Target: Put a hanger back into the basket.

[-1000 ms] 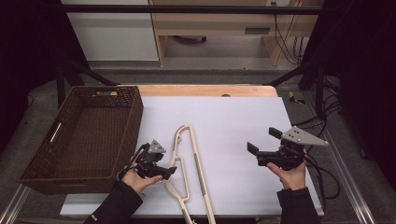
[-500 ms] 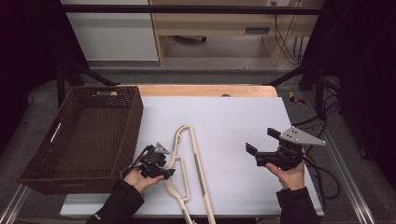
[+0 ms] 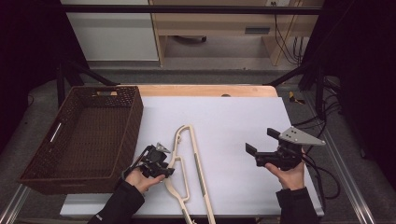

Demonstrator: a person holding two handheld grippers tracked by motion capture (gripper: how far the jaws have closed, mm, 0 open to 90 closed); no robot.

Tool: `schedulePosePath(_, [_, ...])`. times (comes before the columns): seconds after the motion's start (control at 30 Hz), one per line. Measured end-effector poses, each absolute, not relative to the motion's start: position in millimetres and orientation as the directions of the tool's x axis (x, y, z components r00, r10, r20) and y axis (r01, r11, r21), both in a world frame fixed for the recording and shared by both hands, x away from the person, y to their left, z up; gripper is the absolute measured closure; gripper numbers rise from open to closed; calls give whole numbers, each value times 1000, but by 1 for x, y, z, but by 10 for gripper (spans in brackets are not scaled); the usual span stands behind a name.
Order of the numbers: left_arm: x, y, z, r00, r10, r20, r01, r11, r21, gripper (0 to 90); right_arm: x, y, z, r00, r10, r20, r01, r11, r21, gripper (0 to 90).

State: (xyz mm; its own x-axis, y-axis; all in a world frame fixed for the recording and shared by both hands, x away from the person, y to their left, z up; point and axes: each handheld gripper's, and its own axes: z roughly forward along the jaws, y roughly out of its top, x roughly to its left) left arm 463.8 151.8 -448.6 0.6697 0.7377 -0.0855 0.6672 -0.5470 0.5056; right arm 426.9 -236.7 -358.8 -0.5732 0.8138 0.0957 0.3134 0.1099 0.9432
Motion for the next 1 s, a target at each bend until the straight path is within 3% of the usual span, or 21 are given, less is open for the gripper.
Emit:
schedulePosePath(0.6, [466,155,-447,631,772,-78,695,-518,499,682,427,-237,-359,-573,814,95,314,111,943,25])
schedulePosePath(1.0, [469,156,-444,610,787,-94,733,-516,442,586,427,-237,-359,-573,814,96,315,111,942,25])
